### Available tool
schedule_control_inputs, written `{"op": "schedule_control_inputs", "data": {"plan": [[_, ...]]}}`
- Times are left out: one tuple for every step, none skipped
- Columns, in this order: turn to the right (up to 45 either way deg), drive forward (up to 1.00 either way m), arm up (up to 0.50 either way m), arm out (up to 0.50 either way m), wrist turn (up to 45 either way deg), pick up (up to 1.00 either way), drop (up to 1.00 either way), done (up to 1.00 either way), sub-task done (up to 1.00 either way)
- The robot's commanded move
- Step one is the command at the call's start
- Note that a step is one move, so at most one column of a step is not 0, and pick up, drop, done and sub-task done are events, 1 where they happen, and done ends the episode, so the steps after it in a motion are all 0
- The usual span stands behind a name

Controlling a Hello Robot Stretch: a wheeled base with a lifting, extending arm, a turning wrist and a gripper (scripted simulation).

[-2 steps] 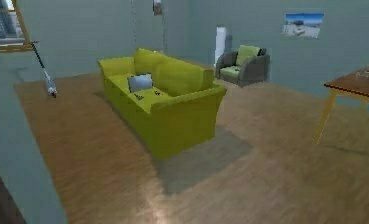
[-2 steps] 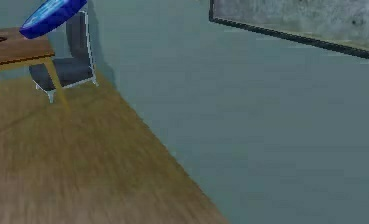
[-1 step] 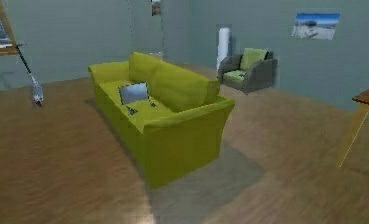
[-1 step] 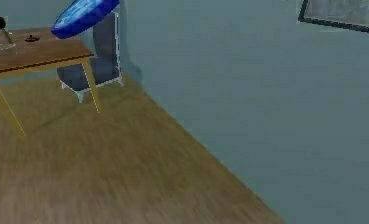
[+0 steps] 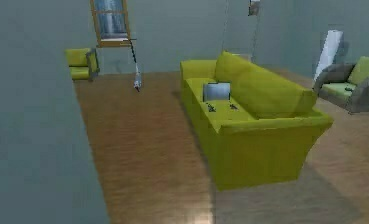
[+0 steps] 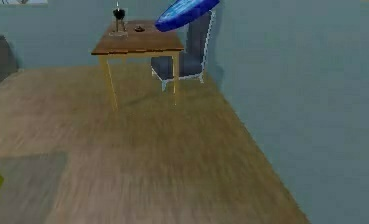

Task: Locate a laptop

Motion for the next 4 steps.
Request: {"op": "schedule_control_inputs", "data": {"plan": [[0.0, 1.00, 0.00, 0.00, 0.0, 0.00, 0.00, 0.00, 0.00], [-6.0, 0.00, 0.00, 0.00, 0.0, 0.00, 0.00, 0.00, 0.00], [0.0, 0.30, 0.00, 0.00, 0.0, 0.00, 0.00, 0.00, 0.00], [30.0, 0.00, 0.00, 0.00, 0.0, 0.00, 0.00, 0.00, 0.00]]}}
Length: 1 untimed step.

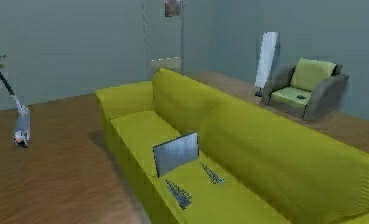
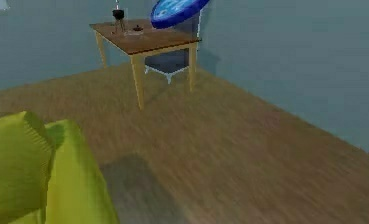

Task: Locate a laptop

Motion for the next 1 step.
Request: {"op": "schedule_control_inputs", "data": {"plan": [[0.0, 0.00, 0.00, 0.00, 0.0, 0.00, 0.00, 1.00, 0.00]]}}
